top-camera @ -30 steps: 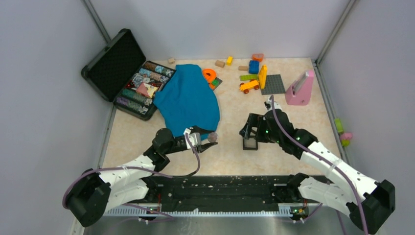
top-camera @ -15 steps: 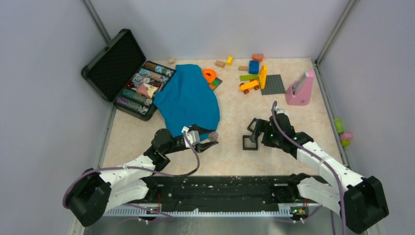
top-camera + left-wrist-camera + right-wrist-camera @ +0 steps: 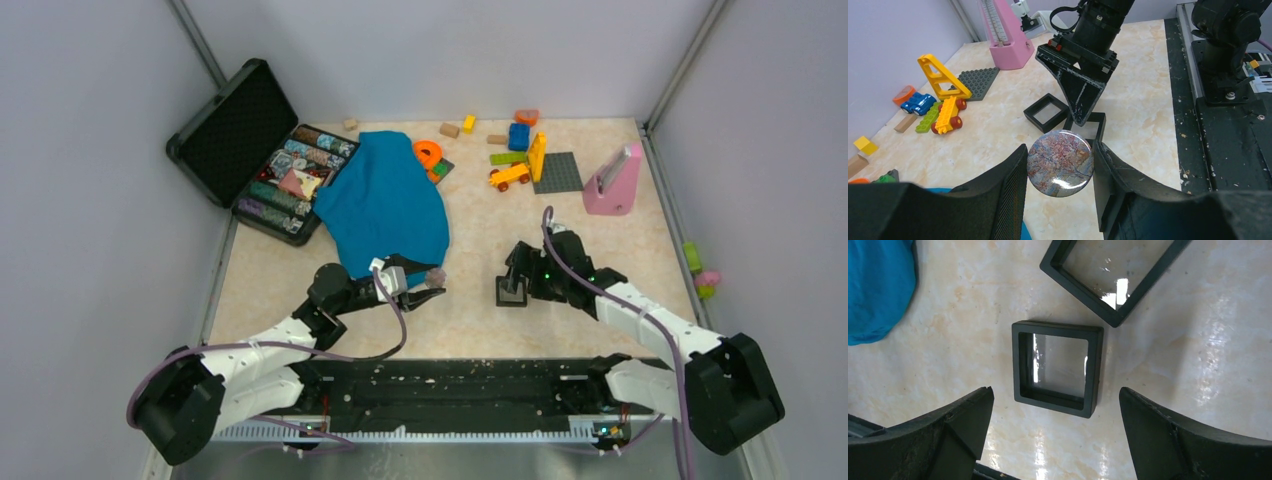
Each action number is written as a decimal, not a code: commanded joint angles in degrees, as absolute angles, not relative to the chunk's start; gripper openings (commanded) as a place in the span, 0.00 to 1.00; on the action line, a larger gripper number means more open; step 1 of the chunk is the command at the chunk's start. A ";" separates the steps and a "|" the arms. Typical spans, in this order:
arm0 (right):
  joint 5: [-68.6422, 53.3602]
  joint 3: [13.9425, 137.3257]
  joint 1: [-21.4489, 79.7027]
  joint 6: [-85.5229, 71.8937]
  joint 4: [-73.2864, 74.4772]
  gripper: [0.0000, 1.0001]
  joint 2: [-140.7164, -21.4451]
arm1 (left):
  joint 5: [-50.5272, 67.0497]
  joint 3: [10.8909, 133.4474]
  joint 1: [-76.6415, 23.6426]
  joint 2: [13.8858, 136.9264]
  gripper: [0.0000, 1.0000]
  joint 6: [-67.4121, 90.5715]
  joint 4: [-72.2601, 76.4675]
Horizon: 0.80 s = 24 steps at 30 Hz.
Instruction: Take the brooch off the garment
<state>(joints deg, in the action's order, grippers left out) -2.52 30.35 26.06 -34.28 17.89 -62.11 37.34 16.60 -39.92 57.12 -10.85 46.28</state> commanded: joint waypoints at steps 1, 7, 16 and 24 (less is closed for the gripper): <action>-6.57 29.54 25.49 -33.07 12.09 0.99 -63.79 | 36.87 16.43 -40.22 56.16 0.41 -11.30 47.54; -7.09 30.64 25.51 -33.17 11.42 0.98 -66.90 | 36.64 16.44 -40.17 55.52 0.41 -11.68 46.78; -0.91 34.13 28.20 -34.50 15.47 0.98 -69.92 | 36.88 16.61 -40.17 55.53 0.41 -11.95 46.28; 3.90 37.99 32.44 -35.43 17.57 0.96 -72.55 | 36.97 16.74 -40.18 55.35 0.41 -12.04 46.06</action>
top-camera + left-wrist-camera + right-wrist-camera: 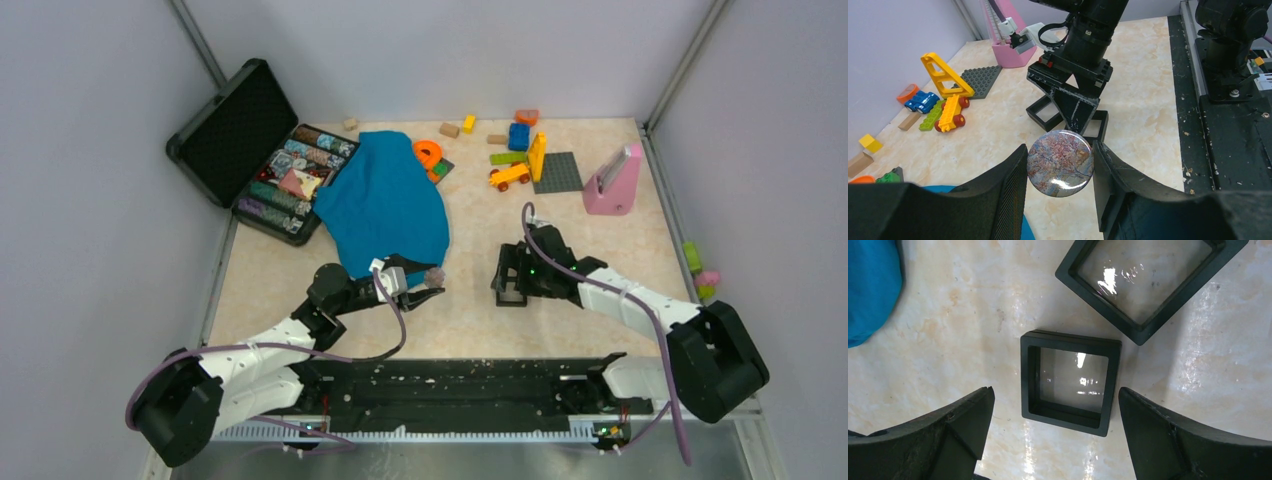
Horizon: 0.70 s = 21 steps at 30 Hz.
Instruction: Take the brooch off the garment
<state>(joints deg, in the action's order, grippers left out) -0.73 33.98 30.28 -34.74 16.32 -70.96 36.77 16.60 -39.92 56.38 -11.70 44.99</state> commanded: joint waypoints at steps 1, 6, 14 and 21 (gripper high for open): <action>4.63 38.39 32.92 -35.70 17.95 0.96 -73.20 | 36.92 16.70 -40.22 55.31 0.41 -12.00 46.03; 8.96 40.46 35.41 -36.69 19.74 0.95 -76.56 | 37.06 16.71 -40.23 55.03 0.41 -12.06 45.84; 14.03 44.26 38.75 -37.33 22.82 0.95 -80.35 | 37.35 16.79 -40.22 54.94 0.40 -12.12 45.66; 16.80 46.05 39.66 -37.11 25.08 0.86 -82.41 | 37.51 16.70 -40.17 54.07 0.40 -12.13 45.26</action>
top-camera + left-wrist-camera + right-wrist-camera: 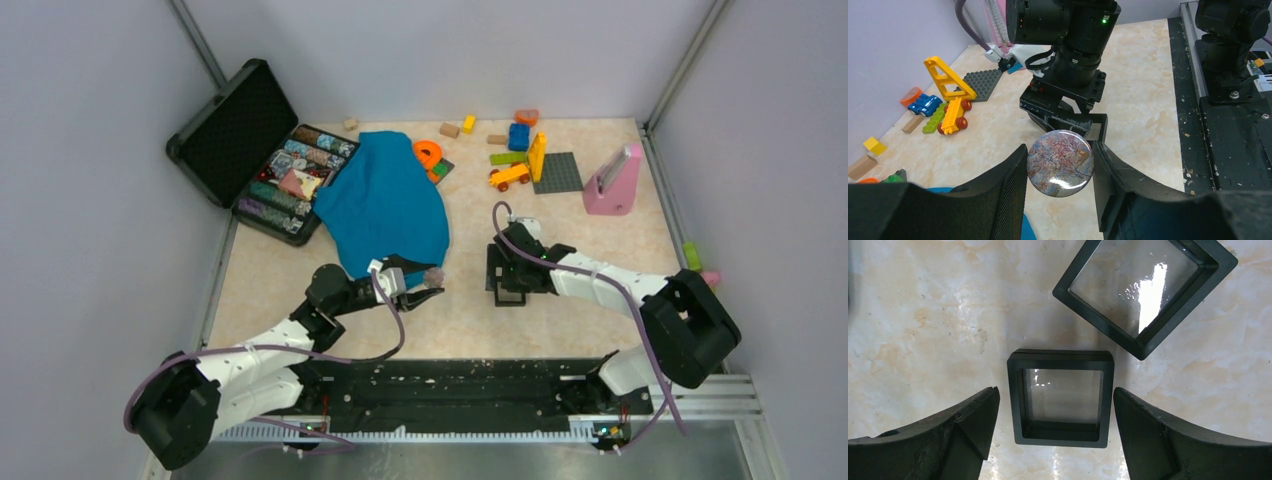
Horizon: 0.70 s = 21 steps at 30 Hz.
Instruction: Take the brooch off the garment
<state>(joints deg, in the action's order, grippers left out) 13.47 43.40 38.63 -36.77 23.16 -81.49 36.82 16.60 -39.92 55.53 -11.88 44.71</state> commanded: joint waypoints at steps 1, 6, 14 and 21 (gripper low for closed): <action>16.93 46.05 39.64 -37.12 25.25 0.85 -82.49 | 37.63 16.62 -40.20 53.98 0.40 -12.13 45.34; 16.17 45.66 39.64 -37.17 25.07 0.85 -82.44 | 37.91 16.70 -40.19 53.71 0.41 -11.82 45.42; 13.11 45.34 39.64 -36.67 23.76 0.88 -82.57 | 37.83 16.45 -40.24 53.04 0.40 -11.94 45.18; 11.94 44.75 39.64 -36.19 23.29 0.92 -82.91 | 37.57 16.20 -40.18 52.80 0.40 -11.93 45.18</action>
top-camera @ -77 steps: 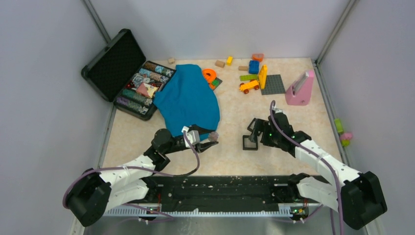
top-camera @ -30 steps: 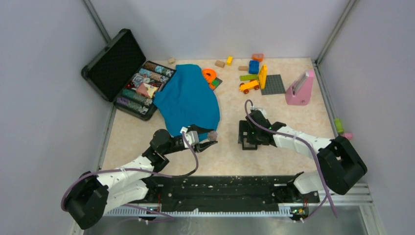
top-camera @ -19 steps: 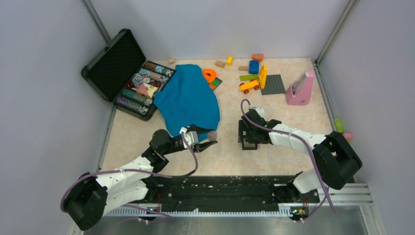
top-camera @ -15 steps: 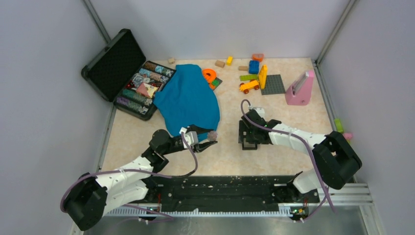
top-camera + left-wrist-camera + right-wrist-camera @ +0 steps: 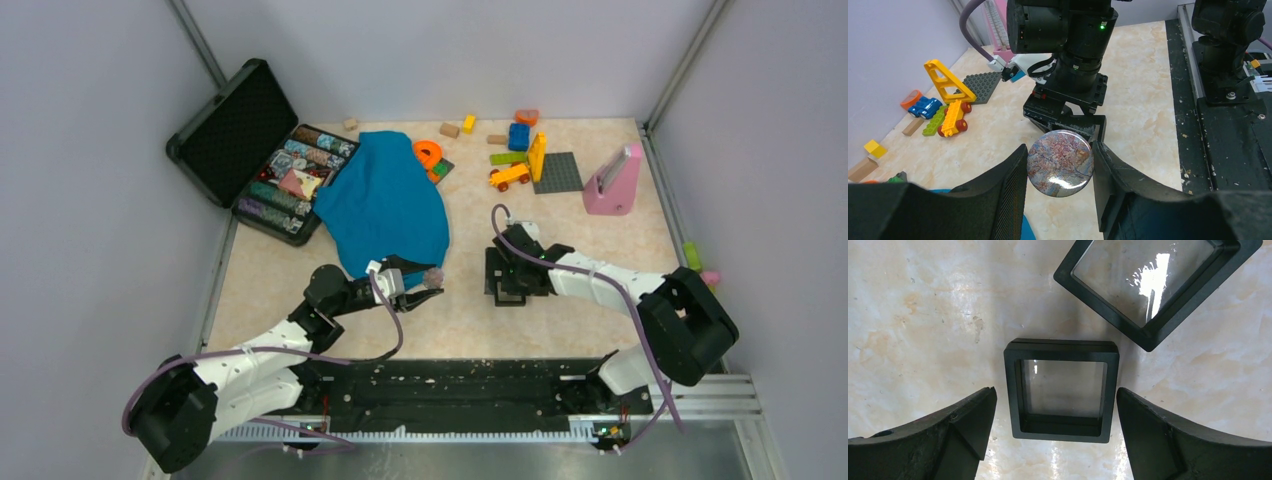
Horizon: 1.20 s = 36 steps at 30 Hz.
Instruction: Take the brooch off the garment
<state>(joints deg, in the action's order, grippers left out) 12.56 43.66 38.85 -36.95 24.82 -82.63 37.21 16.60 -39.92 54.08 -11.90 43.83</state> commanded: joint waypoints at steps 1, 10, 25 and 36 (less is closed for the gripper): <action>11.85 44.74 39.64 -36.17 23.25 0.92 -83.05 | 37.58 16.18 -40.21 52.80 0.40 -11.84 45.18; 14.39 45.67 40.05 -35.79 25.73 0.86 -84.72 | 37.78 16.26 -40.21 53.08 0.40 -11.83 45.18; 5.87 43.40 39.99 -37.22 20.61 0.75 -78.66 | 37.90 16.35 -40.17 53.59 0.39 -11.95 45.32; 2.82 39.63 39.44 -37.81 16.76 0.75 -73.49 | 38.51 17.27 -40.19 57.81 0.39 -10.44 46.60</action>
